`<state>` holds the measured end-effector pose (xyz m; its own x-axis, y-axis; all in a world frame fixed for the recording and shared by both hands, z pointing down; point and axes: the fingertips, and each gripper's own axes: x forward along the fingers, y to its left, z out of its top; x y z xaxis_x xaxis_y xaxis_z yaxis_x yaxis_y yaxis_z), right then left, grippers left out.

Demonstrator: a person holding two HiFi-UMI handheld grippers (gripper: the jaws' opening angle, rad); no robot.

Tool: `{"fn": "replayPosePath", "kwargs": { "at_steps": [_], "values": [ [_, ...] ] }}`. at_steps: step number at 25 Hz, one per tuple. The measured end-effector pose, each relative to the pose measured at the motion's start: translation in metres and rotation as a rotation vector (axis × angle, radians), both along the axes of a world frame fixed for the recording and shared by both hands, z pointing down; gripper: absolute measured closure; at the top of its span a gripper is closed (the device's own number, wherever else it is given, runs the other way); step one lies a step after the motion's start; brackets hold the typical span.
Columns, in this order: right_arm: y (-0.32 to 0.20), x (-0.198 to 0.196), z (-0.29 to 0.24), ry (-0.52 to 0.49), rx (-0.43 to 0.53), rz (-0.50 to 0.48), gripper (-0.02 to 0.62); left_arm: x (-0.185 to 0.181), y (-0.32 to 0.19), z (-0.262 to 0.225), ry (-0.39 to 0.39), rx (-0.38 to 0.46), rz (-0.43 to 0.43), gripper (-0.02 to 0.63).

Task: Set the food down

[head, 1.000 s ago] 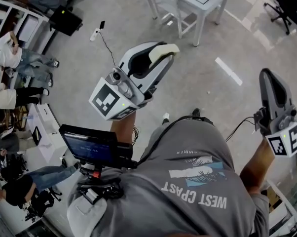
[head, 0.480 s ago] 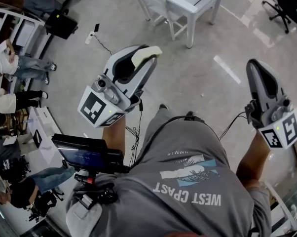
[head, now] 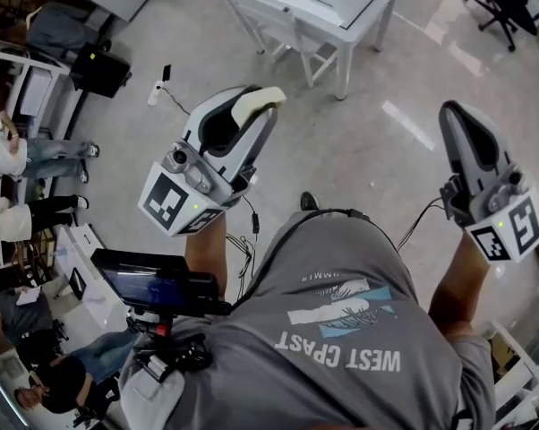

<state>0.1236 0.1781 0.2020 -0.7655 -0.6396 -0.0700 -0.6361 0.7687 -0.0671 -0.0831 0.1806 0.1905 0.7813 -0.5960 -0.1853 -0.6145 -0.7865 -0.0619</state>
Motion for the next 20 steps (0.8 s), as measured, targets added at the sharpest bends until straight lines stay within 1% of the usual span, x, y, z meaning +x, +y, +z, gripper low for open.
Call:
{"fn": "replayPosePath", "kwargs": {
  "at_steps": [6, 10, 15, 20],
  "values": [
    [-0.035, -0.032, -0.005, 0.015, 0.009, 0.029, 0.588, -0.033, -0.039, -0.004, 0.007, 0.002, 0.032, 0.502],
    [-0.056, -0.044, -0.011, 0.030, 0.024, 0.046, 0.588, -0.045, -0.061, -0.003, 0.011, 0.005, 0.052, 0.502],
    [-0.086, -0.040, -0.006, 0.048, 0.017, 0.029, 0.588, -0.039, -0.091, 0.005, 0.023, -0.007, 0.043, 0.502],
    [-0.136, -0.024, -0.007, 0.041, 0.012, -0.012, 0.588, -0.025, -0.132, 0.001, 0.030, 0.002, -0.009, 0.502]
  ]
}}
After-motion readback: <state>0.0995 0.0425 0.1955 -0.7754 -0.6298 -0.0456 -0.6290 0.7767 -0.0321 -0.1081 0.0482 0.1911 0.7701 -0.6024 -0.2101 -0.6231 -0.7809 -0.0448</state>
